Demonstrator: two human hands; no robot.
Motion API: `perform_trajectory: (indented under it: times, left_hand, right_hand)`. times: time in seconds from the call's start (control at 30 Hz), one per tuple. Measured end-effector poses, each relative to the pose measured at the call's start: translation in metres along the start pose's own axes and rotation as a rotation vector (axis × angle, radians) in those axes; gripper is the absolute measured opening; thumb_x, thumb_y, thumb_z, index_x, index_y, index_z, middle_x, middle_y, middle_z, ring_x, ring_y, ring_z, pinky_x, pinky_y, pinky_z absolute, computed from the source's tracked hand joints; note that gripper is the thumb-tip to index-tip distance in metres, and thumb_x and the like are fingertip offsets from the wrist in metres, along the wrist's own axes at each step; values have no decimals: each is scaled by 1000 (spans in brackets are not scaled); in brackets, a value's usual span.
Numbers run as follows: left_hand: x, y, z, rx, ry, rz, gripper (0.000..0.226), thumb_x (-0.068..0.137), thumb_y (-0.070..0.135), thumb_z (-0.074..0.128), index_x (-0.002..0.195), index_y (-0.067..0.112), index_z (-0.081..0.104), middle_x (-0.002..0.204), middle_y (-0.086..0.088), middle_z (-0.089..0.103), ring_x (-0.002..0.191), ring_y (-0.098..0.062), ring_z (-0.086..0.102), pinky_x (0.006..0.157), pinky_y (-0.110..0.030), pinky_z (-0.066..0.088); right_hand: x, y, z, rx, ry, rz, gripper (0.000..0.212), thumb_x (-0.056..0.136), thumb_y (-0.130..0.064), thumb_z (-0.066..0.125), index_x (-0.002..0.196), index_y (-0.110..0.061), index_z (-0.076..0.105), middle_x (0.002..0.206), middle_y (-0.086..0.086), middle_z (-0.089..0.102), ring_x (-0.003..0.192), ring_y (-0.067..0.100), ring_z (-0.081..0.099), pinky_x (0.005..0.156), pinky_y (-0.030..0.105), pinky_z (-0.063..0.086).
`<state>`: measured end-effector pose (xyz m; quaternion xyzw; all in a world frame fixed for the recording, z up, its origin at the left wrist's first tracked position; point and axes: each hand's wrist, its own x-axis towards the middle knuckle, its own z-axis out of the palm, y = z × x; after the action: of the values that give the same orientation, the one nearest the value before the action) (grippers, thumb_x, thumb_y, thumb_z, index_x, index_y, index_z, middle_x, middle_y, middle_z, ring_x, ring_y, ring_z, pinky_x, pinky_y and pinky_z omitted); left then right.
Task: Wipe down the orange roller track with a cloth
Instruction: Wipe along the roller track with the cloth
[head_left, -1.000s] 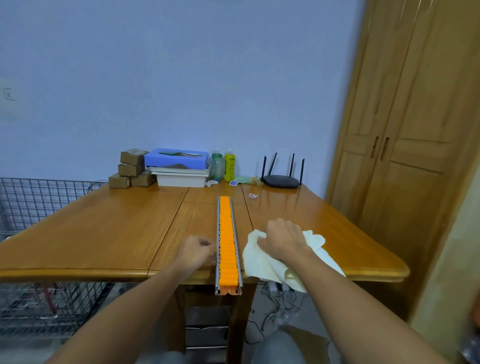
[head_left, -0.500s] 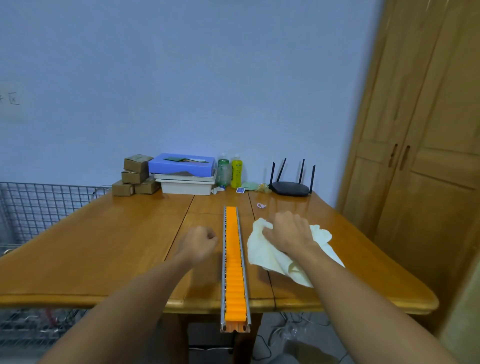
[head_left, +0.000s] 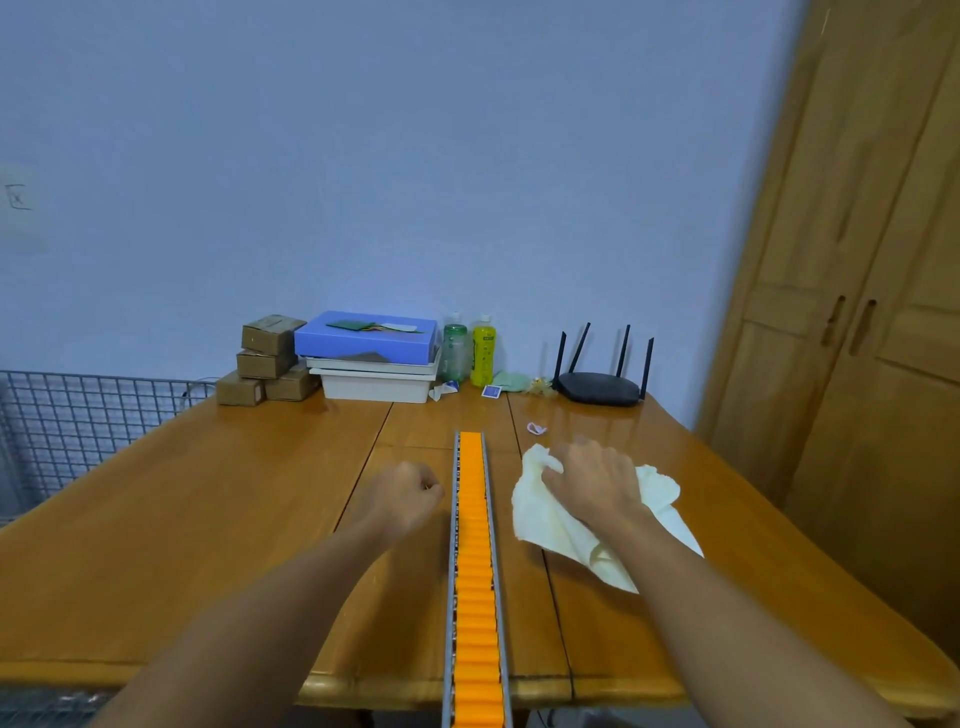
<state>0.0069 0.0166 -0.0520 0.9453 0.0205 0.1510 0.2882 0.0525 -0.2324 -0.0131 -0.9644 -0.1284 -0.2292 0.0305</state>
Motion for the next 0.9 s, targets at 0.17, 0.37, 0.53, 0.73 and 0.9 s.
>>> perform_trajectory:
  times: [0.17,0.37,0.53,0.73,0.9]
  left_hand:
    - [14,-9,15,7,-18,0,21,102,24,56,108,14,74,95,0,73,86,-12,67,79,-34,59]
    - [22,-21,26,20,-49,-29,19,102,24,55,105,17,73,93,0,72,84,-13,67,73,-32,56]
    - [24,-22,35,-21,-76,-39,17,102,21,55,101,19,72,91,-2,72,82,-12,66,71,-29,56]
    - [22,-20,42,-39,-86,-46,17,102,21,56,101,18,73,85,-3,72,79,-17,68,64,-28,51]
    - [21,-18,44,-34,-90,-60,16,102,23,56,101,19,72,86,-2,72,83,-18,69,73,-34,58]
  right_hand:
    - [9,8,36,-12,-54,17,37,98,-48,50,127,-32,66,107,-3,64,84,18,63,66,28,49]
    - [6,17,70,21,-95,44,39,100,-46,48,135,-35,61,115,-4,61,90,16,61,66,25,44]
    - [-3,21,91,-13,-159,83,45,101,-53,42,143,-37,52,144,-1,50,127,20,47,102,40,38]
    - [-10,20,101,-12,-250,160,56,99,-64,28,149,-42,38,158,-5,36,144,24,29,115,54,19]
    - [-15,22,105,8,-339,187,69,95,-74,11,157,-44,15,168,-7,11,153,30,6,116,66,-5]
